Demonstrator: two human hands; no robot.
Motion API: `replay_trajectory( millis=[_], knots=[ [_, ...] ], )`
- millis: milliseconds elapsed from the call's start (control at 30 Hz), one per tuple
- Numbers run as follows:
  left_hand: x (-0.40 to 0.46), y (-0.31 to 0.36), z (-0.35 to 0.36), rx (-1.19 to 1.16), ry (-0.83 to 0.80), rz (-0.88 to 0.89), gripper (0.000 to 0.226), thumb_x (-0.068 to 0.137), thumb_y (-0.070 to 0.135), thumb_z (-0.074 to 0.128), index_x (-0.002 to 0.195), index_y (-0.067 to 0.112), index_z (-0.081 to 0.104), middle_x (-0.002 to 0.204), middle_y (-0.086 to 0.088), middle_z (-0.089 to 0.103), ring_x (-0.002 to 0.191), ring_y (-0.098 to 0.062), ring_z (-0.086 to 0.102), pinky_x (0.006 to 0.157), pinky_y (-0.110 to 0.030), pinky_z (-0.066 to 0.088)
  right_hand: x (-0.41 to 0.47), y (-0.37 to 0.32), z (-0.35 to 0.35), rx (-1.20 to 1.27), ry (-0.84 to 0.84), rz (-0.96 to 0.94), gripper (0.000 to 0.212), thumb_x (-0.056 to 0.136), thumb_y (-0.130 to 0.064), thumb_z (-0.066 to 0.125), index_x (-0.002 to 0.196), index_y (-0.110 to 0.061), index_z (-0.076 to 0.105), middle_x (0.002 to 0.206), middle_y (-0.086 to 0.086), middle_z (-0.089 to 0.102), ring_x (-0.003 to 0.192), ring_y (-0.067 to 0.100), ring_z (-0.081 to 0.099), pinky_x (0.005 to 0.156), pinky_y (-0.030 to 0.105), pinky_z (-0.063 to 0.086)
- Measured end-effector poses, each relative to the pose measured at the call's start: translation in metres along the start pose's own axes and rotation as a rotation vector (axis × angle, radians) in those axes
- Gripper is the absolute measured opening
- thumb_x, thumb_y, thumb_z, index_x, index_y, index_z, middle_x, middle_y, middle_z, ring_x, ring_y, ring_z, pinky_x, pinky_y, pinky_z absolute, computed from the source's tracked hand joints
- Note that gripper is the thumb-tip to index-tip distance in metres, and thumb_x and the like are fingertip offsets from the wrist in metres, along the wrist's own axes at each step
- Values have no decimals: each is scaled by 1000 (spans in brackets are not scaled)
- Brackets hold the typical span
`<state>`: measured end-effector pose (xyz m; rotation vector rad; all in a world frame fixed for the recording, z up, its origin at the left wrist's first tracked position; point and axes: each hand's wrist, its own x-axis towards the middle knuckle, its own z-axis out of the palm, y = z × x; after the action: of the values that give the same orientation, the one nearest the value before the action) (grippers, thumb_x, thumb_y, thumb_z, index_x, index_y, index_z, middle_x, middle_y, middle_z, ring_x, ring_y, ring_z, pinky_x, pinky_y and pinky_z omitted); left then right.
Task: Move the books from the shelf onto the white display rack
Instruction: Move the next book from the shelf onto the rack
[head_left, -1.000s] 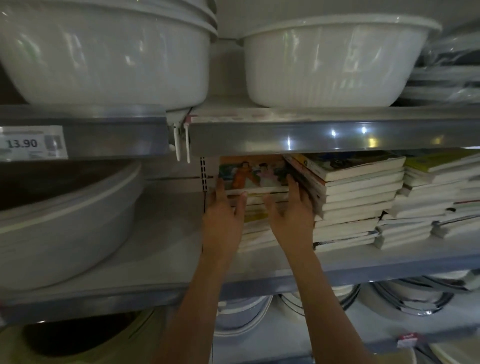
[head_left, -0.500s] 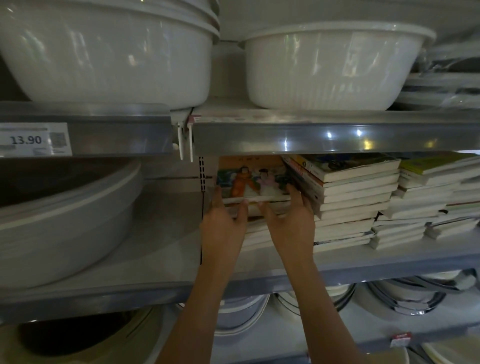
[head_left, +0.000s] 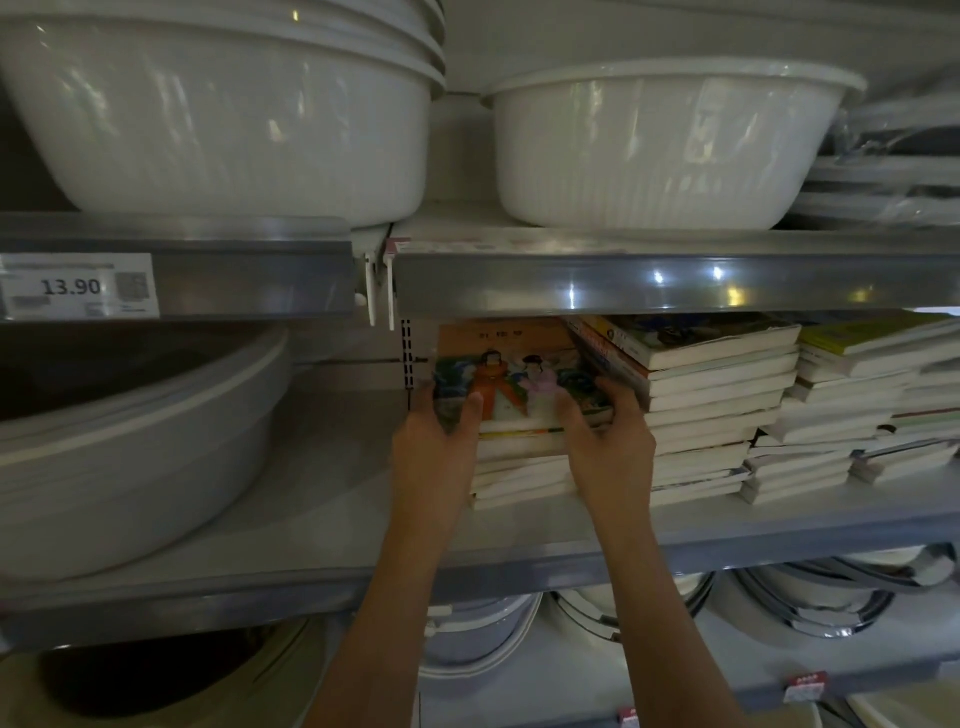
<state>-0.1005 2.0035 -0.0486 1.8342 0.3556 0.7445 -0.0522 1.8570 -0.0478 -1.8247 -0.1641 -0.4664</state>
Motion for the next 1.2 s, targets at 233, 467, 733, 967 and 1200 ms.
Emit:
replay_trajectory(
  millis=[233, 467, 733, 967, 1200],
  knots=[
    [-6, -10, -3, 50, -42, 48, 50, 97, 42, 59, 142, 21, 49, 104, 6, 66, 77, 5, 57, 59, -2, 43, -7, 2, -3, -24, -87, 2, 53, 96, -26, 63, 145, -16, 46, 137, 0, 55, 118, 15, 54, 93, 24, 45],
    [-23, -22, -11, 47, -69, 101, 60, 95, 43, 60, 149, 26, 39, 122, 4, 65, 101, -11, 64, 82, -25, 51, -17, 16, -9, 128, -133, 118, 49, 85, -5, 72, 123, -21, 46, 121, 0, 57, 102, 7, 58, 79, 17, 49],
    [-30, -21, -16, -173, -105, 47, 45, 92, 22, 70, 134, 26, 53, 115, 12, 67, 101, 3, 64, 76, -7, 49, -19, 4, -9, 205, -211, 64, 41, 81, -32, 79, 118, -36, 60, 115, -15, 66, 105, 2, 64, 92, 35, 55],
    [-44, -33, -24, -169, -106, 114, 55, 94, 27, 67, 144, 29, 45, 126, 8, 64, 110, -1, 63, 92, -28, 56, -45, 12, -6, 135, -133, -38, 53, 90, -25, 70, 139, -25, 50, 126, -10, 63, 110, -6, 60, 92, 20, 53],
    [-62, -45, -40, -165, -155, 155, 69, 92, 38, 61, 153, 27, 33, 142, 4, 54, 122, 0, 55, 92, -11, 49, -82, 7, -6, 145, -80, -102, 62, 90, -19, 68, 142, -32, 38, 133, -21, 51, 111, -24, 49, 83, 0, 42]
  ],
)
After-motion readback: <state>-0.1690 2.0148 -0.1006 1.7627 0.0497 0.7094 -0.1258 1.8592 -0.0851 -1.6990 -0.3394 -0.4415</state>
